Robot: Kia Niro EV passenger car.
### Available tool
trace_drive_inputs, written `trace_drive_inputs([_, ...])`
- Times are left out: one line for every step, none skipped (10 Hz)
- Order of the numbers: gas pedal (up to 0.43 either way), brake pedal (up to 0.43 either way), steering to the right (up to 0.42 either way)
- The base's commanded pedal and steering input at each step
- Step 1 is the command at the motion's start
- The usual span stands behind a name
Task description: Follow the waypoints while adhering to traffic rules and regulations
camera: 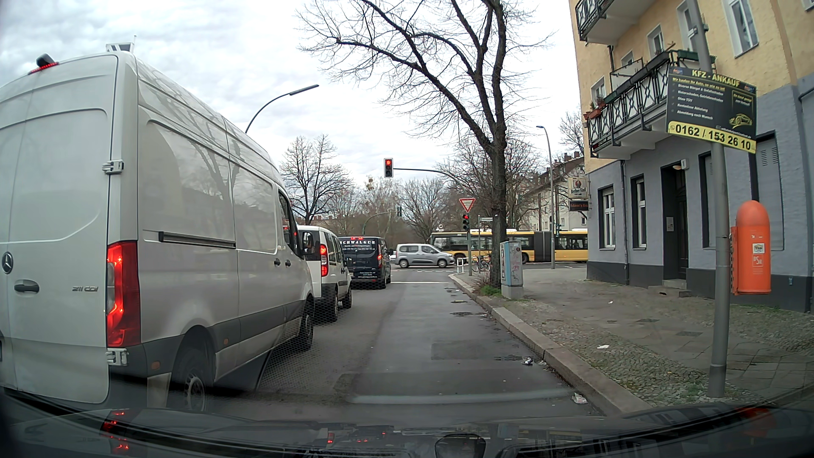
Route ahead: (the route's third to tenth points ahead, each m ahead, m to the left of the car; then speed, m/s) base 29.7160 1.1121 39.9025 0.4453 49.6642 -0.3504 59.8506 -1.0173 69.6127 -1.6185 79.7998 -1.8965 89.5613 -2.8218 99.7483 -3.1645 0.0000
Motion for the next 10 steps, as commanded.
trace_drive_inputs([0.000,0.427,-0.018])
trace_drive_inputs([0.000,0.427,-0.019])
trace_drive_inputs([0.000,0.427,-0.018])
trace_drive_inputs([0.000,0.427,-0.018])
trace_drive_inputs([0.000,0.427,-0.019])
trace_drive_inputs([0.000,0.421,-0.018])
trace_drive_inputs([0.000,0.427,-0.018])
trace_drive_inputs([0.000,0.427,-0.019])
trace_drive_inputs([0.000,0.427,-0.019])
trace_drive_inputs([0.000,0.427,-0.018])
